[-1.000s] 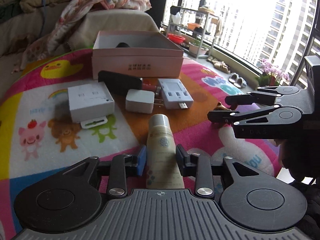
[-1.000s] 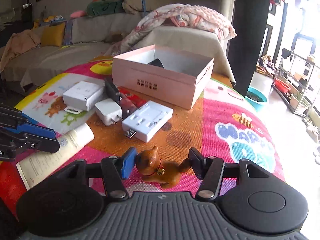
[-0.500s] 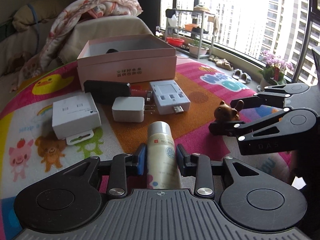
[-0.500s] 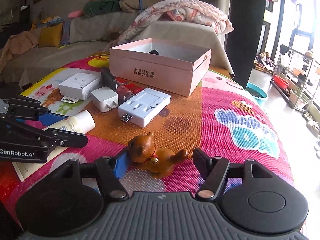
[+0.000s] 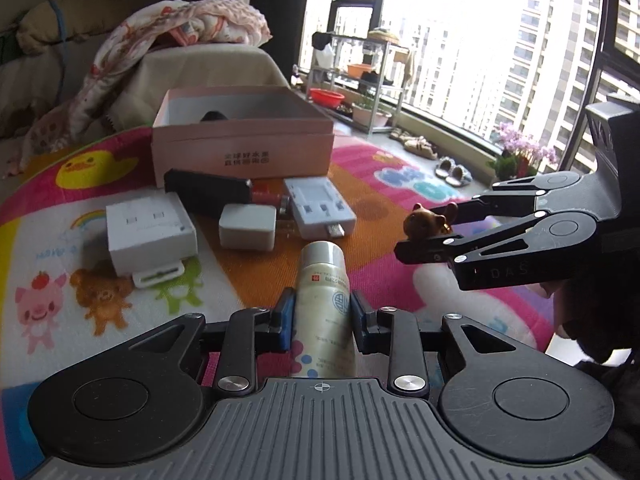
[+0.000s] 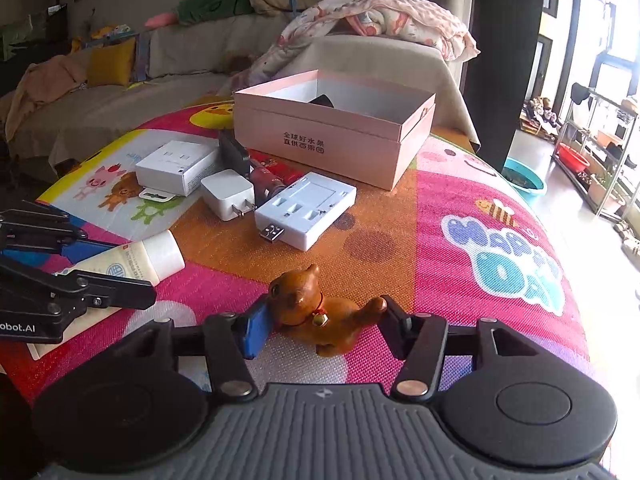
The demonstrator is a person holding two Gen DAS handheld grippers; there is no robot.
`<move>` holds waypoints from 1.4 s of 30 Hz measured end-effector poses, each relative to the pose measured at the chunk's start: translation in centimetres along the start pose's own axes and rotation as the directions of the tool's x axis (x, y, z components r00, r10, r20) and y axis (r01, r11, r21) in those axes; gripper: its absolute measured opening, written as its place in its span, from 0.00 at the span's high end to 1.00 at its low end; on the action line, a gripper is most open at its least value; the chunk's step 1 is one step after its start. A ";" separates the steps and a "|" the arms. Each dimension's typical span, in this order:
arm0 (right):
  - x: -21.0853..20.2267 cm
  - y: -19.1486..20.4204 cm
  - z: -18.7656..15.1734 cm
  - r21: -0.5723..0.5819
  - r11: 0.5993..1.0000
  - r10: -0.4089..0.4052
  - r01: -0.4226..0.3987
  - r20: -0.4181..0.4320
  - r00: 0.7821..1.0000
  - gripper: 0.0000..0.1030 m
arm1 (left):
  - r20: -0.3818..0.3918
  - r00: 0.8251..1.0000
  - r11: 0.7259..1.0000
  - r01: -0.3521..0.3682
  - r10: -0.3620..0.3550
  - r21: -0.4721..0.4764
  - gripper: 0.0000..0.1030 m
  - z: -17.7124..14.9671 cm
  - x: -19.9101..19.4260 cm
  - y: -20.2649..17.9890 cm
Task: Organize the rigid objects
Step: 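Drop the cream tube into the pink box with the left gripper while the right carries the dog, then reach the left gripper to the small white plug adapter and grasp it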
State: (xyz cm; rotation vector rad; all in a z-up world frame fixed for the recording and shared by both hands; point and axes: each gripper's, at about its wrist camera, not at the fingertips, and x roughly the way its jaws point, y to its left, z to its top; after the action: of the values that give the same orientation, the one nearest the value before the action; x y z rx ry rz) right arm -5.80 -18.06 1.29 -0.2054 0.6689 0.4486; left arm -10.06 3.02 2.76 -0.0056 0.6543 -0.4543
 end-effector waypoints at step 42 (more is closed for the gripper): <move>4.7 -1.1 2.0 0.076 0.997 0.027 -0.030 0.043 0.999 0.25 | 0.075 0.992 0.990 -0.092 0.100 -0.103 0.69 4.6 3.5 5.6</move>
State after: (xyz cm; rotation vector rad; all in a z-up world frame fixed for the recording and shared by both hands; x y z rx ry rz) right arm -0.93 -16.83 -0.14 -0.1134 0.6472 0.4527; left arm -2.62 6.01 3.56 -0.0856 0.5955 -0.3263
